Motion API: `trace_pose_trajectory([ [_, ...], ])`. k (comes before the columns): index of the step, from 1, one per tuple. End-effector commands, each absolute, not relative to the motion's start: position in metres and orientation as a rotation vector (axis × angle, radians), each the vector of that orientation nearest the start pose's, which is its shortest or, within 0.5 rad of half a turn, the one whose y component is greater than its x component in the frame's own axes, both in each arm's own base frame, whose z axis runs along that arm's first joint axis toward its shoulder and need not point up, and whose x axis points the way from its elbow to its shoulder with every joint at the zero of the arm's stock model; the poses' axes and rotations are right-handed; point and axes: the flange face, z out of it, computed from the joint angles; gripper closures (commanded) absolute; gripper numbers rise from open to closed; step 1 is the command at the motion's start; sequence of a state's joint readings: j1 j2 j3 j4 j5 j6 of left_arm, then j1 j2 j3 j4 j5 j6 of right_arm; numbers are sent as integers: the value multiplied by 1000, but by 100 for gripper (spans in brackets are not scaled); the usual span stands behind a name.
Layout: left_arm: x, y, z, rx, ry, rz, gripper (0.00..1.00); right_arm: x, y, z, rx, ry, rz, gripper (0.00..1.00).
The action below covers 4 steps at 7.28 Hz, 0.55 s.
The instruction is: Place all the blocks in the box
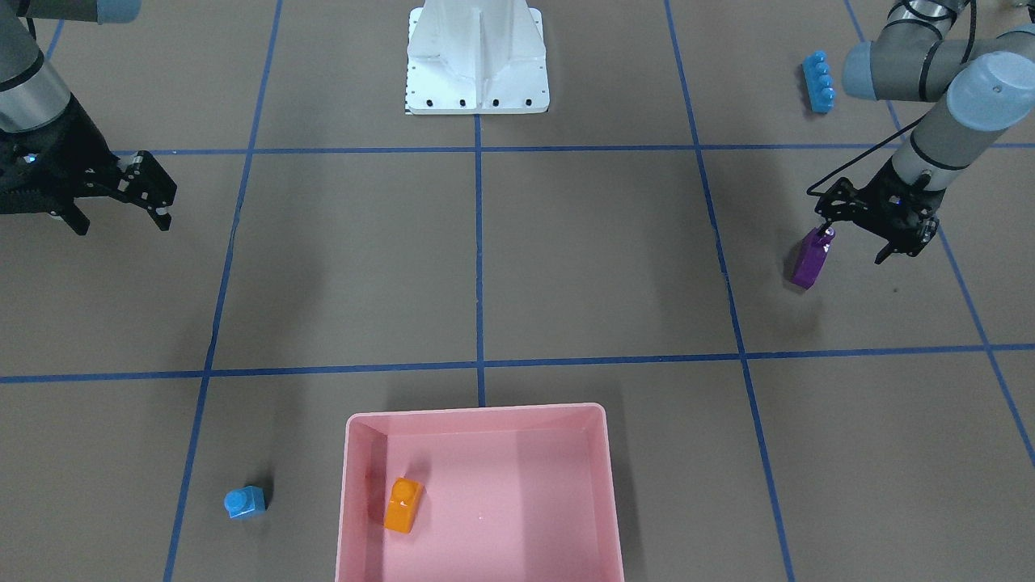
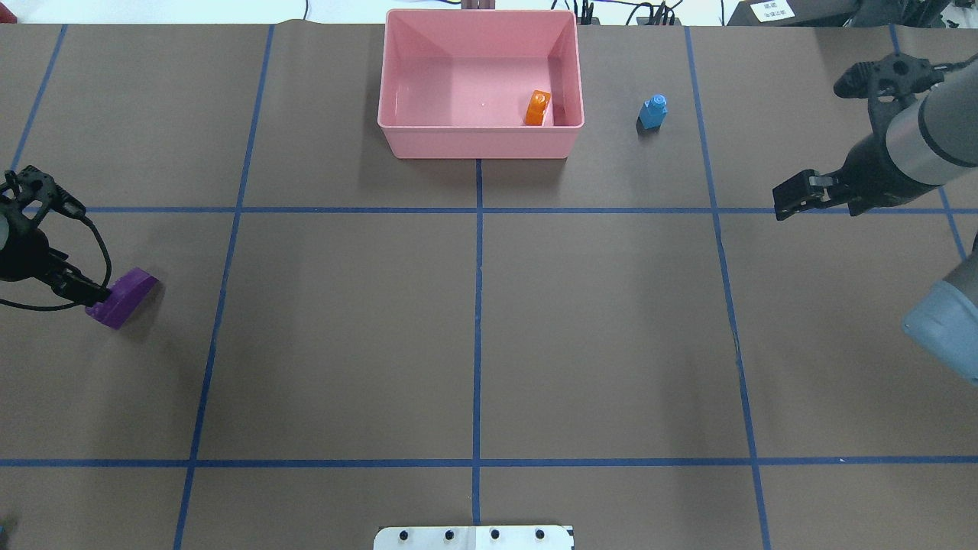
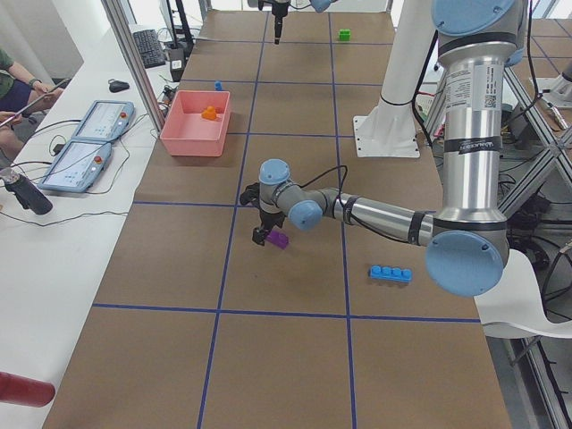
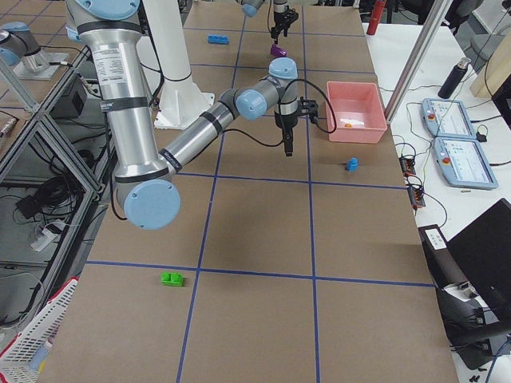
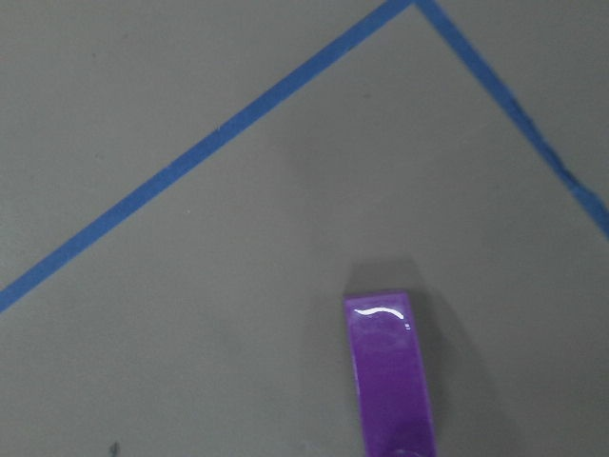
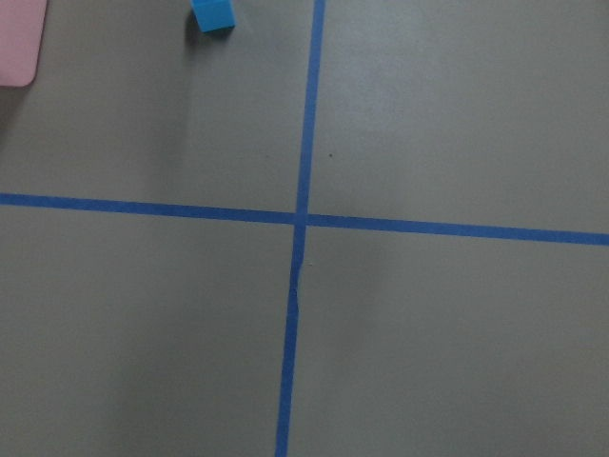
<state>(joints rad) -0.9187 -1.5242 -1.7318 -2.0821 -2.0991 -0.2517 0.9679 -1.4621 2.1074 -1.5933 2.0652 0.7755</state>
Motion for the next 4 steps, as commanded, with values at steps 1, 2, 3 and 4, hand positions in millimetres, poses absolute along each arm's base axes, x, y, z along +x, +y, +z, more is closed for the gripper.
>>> trace_pose_trajectory([
  [1, 256, -442, 559, 309, 749, 533, 0, -195, -436, 382, 178, -766, 8, 0],
  [2, 259, -439, 561, 304, 747, 540, 0, -195, -436, 385, 175, -762, 11, 0],
  [3, 266, -435, 562, 309, 728, 552, 6, -195, -437, 386, 176, -757, 13, 0],
  [4, 267, -434, 563, 311, 721, 553, 40, -195, -437, 386, 176, -757, 13, 0],
])
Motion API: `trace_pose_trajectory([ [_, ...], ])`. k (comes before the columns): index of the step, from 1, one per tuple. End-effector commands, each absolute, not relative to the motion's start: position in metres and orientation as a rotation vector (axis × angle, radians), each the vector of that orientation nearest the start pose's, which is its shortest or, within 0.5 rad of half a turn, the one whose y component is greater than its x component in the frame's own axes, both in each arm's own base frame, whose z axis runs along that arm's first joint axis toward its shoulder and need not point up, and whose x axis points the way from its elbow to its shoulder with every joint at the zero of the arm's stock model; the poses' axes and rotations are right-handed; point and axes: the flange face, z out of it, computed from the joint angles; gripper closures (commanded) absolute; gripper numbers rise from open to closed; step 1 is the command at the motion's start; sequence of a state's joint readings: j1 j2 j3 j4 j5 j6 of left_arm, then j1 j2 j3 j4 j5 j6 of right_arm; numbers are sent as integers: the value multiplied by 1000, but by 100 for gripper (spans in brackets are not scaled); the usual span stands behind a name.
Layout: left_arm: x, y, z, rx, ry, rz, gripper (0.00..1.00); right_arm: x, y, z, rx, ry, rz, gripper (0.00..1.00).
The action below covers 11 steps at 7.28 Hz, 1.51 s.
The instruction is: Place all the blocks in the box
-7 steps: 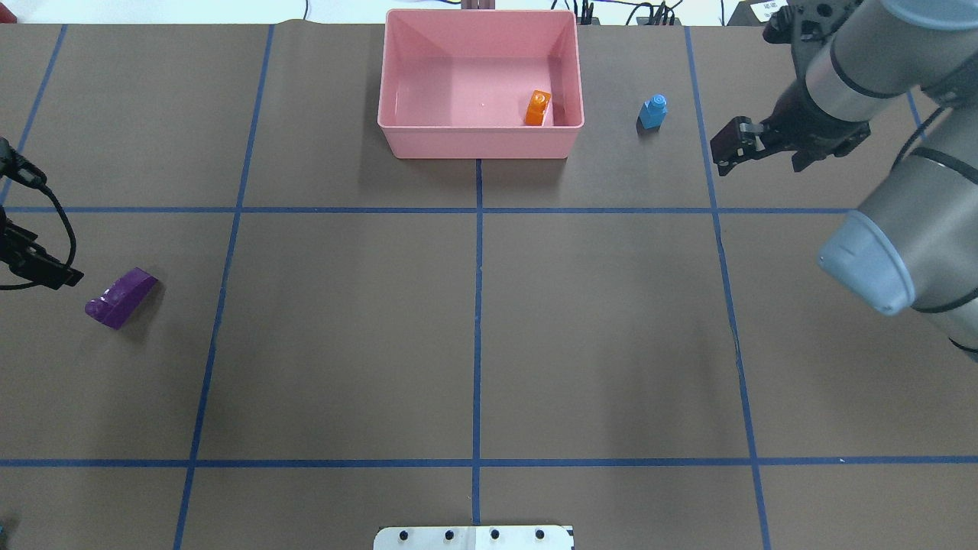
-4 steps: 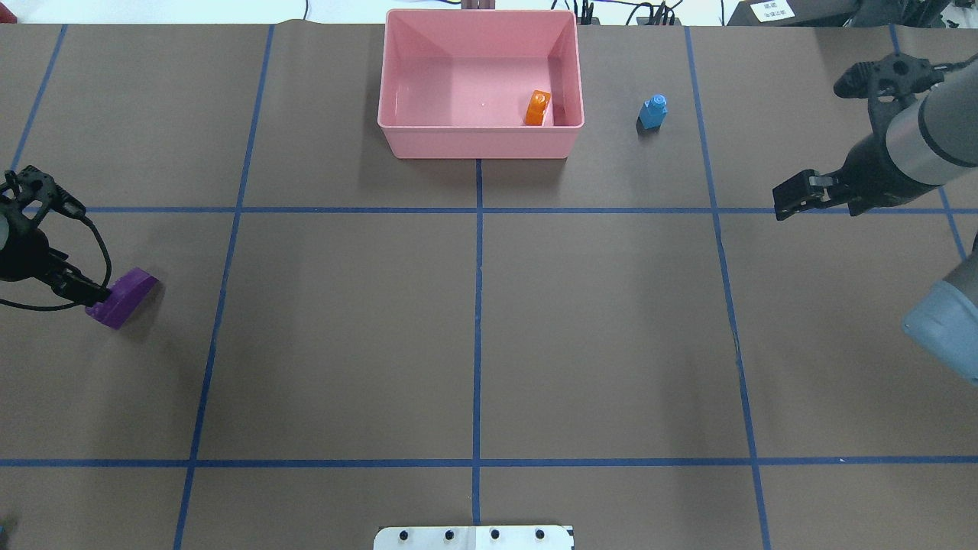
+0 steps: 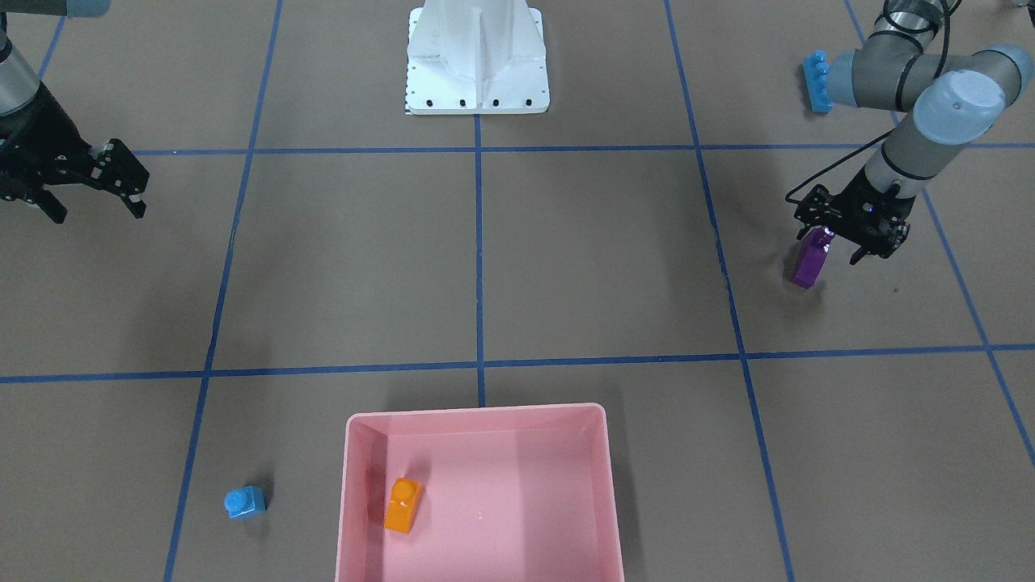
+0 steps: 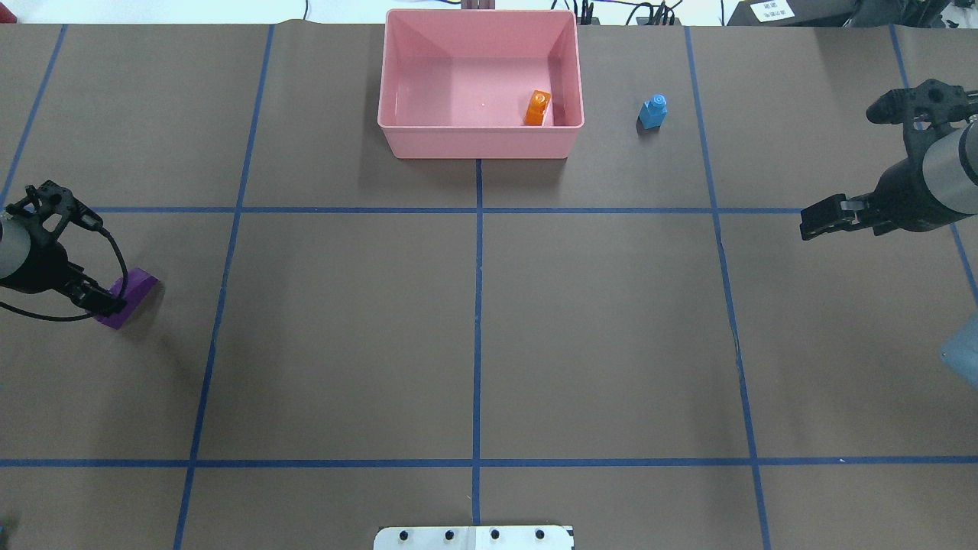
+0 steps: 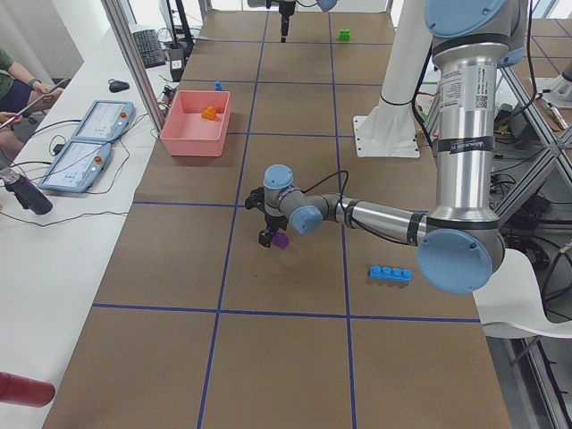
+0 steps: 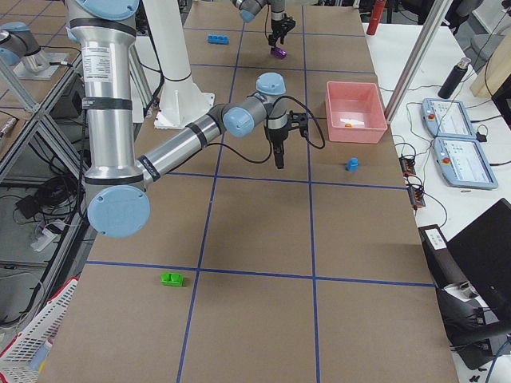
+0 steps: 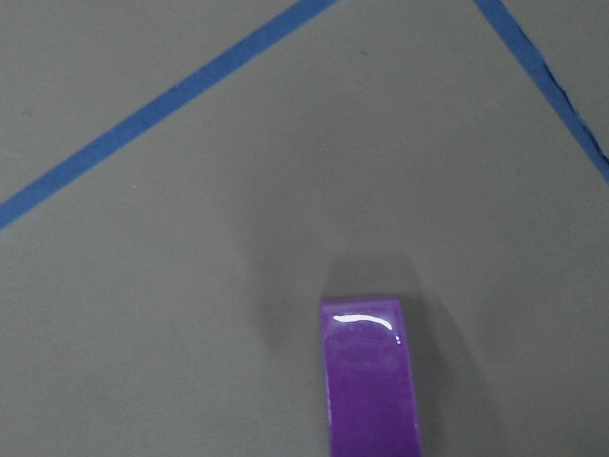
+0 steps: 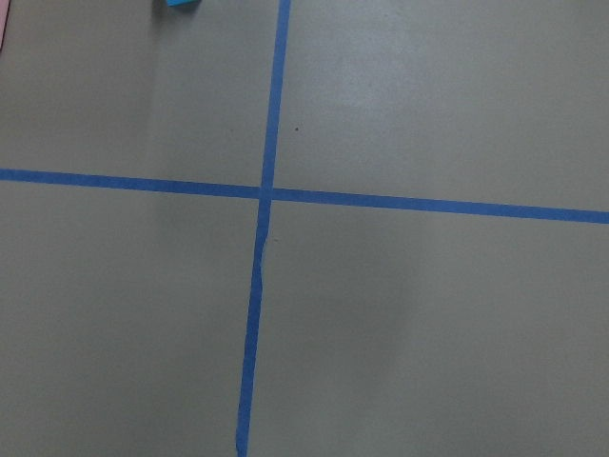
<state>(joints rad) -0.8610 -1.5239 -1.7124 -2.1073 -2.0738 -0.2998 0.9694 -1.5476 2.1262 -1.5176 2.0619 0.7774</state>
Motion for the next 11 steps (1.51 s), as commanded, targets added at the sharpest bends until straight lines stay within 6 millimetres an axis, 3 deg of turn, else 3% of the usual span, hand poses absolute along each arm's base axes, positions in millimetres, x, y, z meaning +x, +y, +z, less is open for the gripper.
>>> trace_pose_trajectory([
  [1, 269, -432, 564, 308, 721, 557, 51, -195, -437, 386, 175, -758, 13, 0],
  [4, 274, -428, 565, 299, 721, 568, 53, -196, -438, 386, 174, -758, 11, 0],
  [5, 274, -428, 564, 300, 722, 568, 86, -197, -438, 385, 175, -759, 9, 0],
  [6, 272, -426, 561, 301, 729, 568, 100, -198, -439, 384, 178, -758, 14, 0],
  [7, 268, -425, 551, 317, 740, 563, 100, -200, -441, 382, 181, -759, 19, 0],
  [10, 265, -431, 458, 297, 884, 185, 100, -205, -449, 364, 209, -783, 10, 0],
  [11, 279, -447, 416, 307, 952, 100, 100, -208, -453, 350, 236, -799, -7, 1],
])
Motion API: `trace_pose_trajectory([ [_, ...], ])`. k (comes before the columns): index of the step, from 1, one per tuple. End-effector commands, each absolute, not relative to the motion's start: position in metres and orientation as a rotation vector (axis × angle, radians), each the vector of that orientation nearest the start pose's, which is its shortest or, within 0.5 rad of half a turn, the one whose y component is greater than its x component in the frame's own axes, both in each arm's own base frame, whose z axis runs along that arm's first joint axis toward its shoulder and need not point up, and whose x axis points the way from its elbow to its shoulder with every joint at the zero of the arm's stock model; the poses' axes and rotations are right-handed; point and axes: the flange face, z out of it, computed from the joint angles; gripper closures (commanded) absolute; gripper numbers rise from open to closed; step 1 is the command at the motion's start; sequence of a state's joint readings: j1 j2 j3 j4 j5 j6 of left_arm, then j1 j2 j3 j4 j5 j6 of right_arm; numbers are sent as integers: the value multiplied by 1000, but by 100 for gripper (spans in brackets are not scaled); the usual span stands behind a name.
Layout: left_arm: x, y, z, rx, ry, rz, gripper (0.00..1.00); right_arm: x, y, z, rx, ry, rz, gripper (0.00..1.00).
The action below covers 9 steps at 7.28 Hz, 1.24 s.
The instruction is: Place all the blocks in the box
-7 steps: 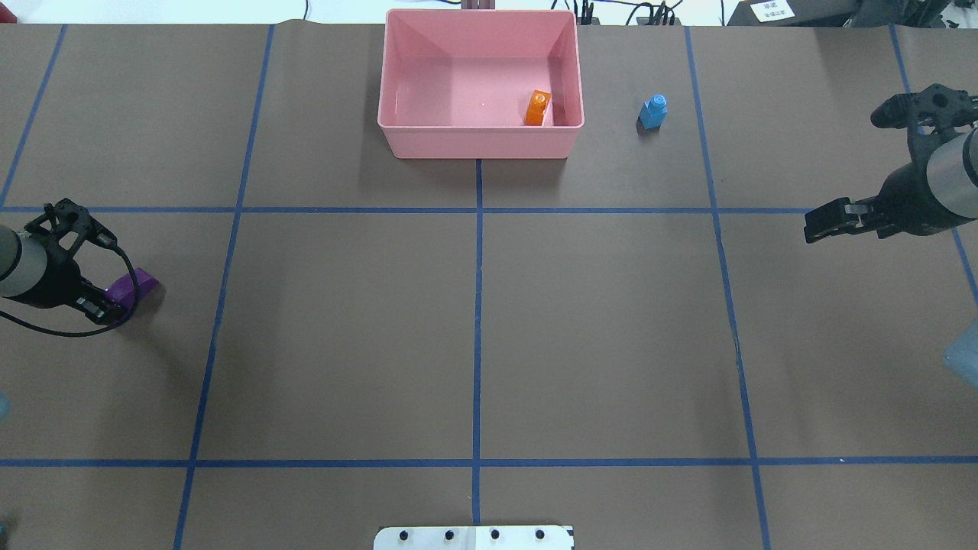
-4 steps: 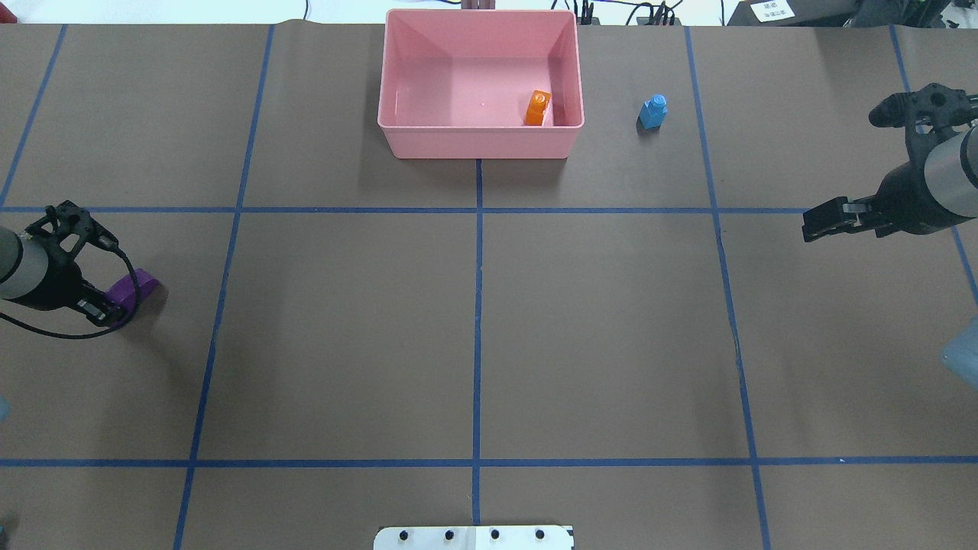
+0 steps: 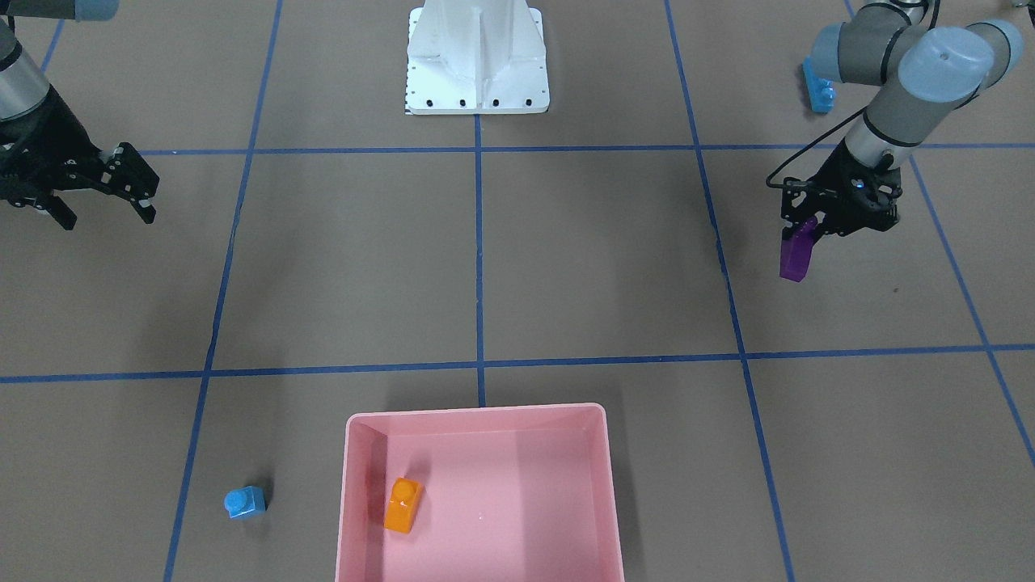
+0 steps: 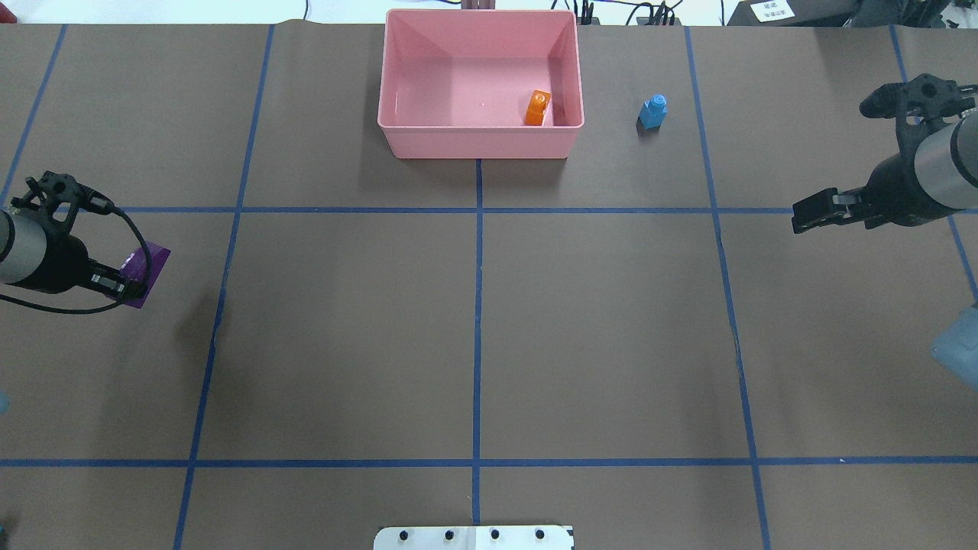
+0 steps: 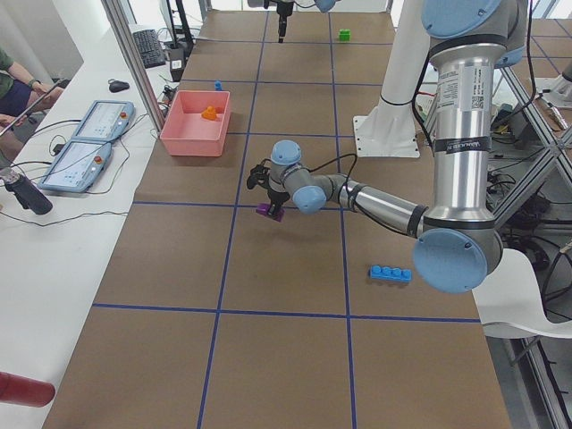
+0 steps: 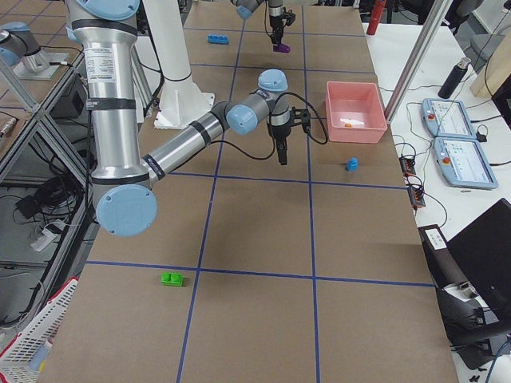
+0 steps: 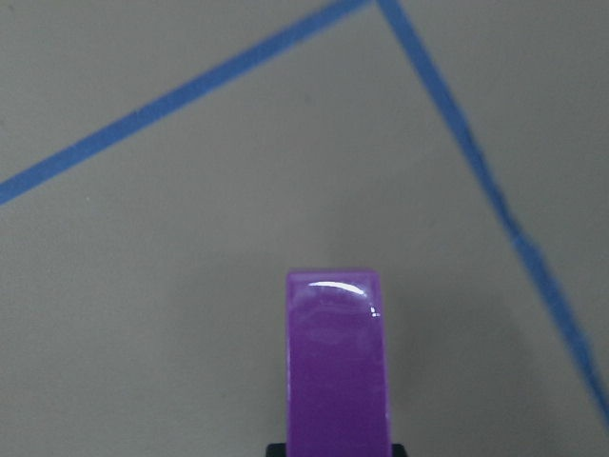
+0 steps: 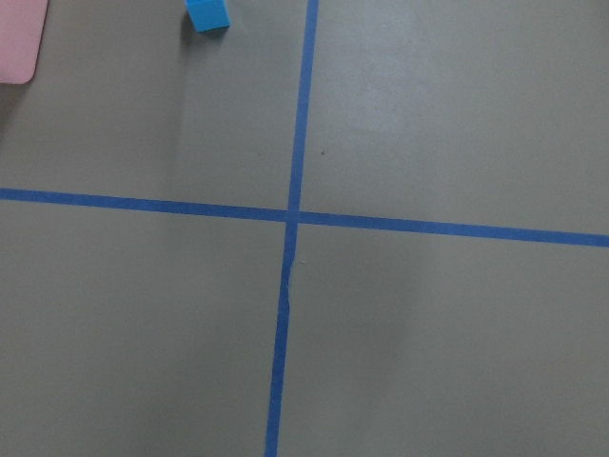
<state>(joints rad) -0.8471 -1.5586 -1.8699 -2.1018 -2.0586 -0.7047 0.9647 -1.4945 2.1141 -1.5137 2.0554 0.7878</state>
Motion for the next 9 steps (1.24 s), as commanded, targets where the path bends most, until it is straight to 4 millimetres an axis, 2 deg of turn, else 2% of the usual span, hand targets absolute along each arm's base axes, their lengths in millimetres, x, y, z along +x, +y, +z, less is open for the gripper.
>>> trace_pose_trajectory([
  [1, 295, -464, 369, 304, 1027, 8, 100, -211, -457, 339, 256, -810, -12, 1],
  [3, 319, -501, 293, 338, 1093, -94, 100, -212, -460, 331, 269, -818, -18, 1],
  [4, 337, -529, 253, 349, 1079, -154, 100, -213, -461, 333, 267, -815, -17, 0],
  [5, 364, -565, 223, 336, 1056, -163, 100, -213, -461, 333, 267, -815, -17, 1],
  [6, 386, -606, 200, 330, 1038, -183, 100, -214, -462, 335, 265, -813, -16, 0],
  [7, 416, -653, 168, 313, 1012, -201, 100, -214, -462, 335, 263, -812, -15, 0],
  [8, 434, -690, 145, 295, 982, -220, 100, -215, -463, 337, 259, -810, -16, 0],
  [9, 447, -719, 124, 279, 956, -238, 100, -215, -464, 336, 262, -811, -15, 0],
])
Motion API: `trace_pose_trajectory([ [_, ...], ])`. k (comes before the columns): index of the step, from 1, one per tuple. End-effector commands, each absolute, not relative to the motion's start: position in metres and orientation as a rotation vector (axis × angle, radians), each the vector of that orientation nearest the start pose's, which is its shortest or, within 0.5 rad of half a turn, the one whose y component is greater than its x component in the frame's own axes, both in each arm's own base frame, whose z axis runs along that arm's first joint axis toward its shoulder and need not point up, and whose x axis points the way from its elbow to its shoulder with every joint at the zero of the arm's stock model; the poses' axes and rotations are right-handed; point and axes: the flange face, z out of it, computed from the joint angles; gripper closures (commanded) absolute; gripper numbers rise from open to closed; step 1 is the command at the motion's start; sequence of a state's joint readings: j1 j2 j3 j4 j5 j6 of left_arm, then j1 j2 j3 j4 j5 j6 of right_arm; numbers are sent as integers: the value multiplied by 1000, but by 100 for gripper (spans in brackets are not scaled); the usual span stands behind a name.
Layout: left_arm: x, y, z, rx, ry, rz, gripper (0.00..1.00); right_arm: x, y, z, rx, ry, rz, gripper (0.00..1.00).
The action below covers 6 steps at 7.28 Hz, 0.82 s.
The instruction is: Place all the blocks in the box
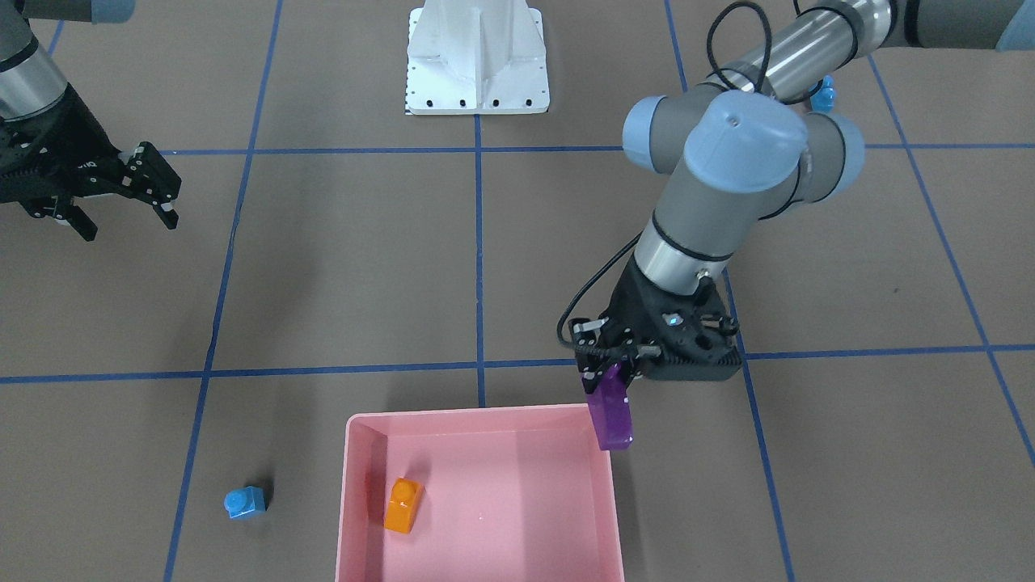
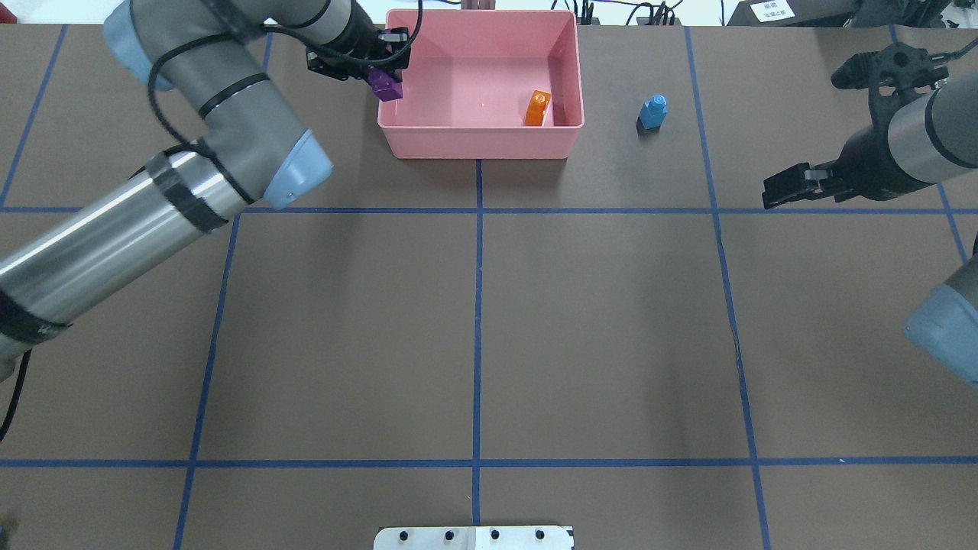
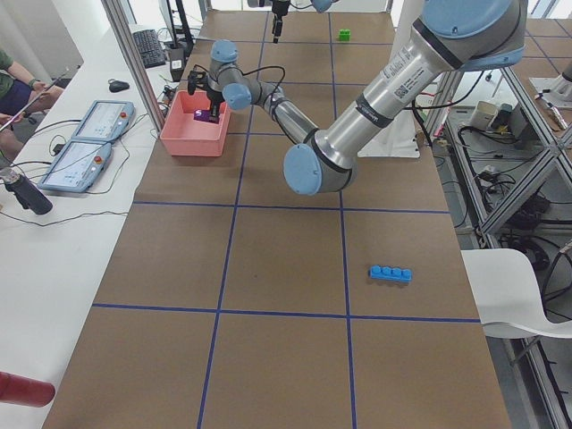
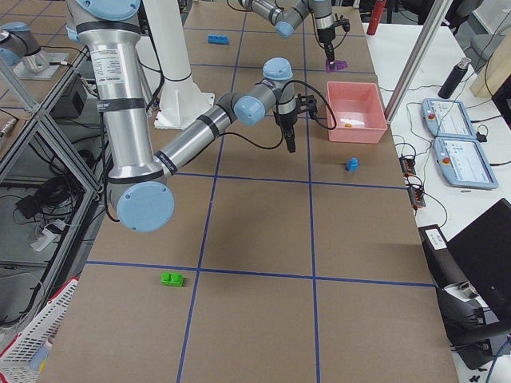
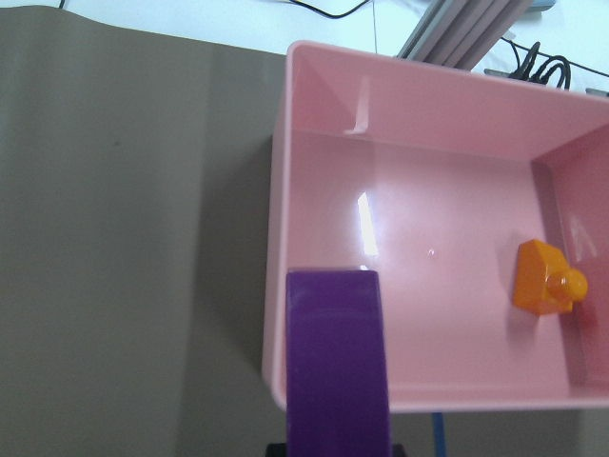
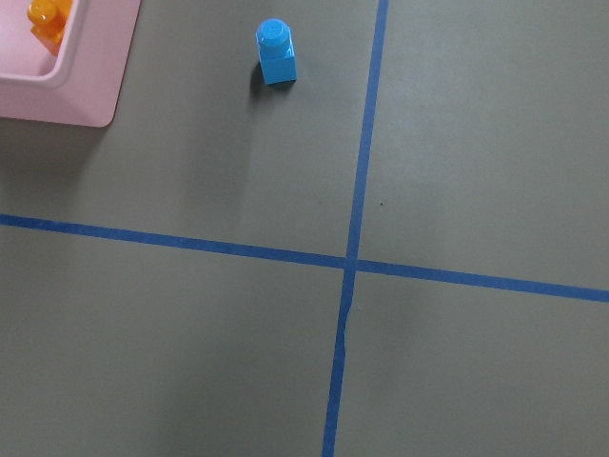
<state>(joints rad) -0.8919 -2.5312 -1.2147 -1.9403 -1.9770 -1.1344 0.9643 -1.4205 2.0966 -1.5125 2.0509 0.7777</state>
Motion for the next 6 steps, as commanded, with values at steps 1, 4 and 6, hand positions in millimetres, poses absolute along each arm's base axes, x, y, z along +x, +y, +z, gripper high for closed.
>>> trace_pose_trajectory([
  [1, 457, -738, 112, 271, 922, -262, 100, -217, -465, 338, 258, -809, -15, 0],
  [4, 503, -744, 123, 246, 839, -258, 70, -224, -475, 336, 258, -809, -15, 0],
  [6, 527, -727, 125, 253, 832, -179, 15, -224, -476, 333, 263, -812, -18, 0],
])
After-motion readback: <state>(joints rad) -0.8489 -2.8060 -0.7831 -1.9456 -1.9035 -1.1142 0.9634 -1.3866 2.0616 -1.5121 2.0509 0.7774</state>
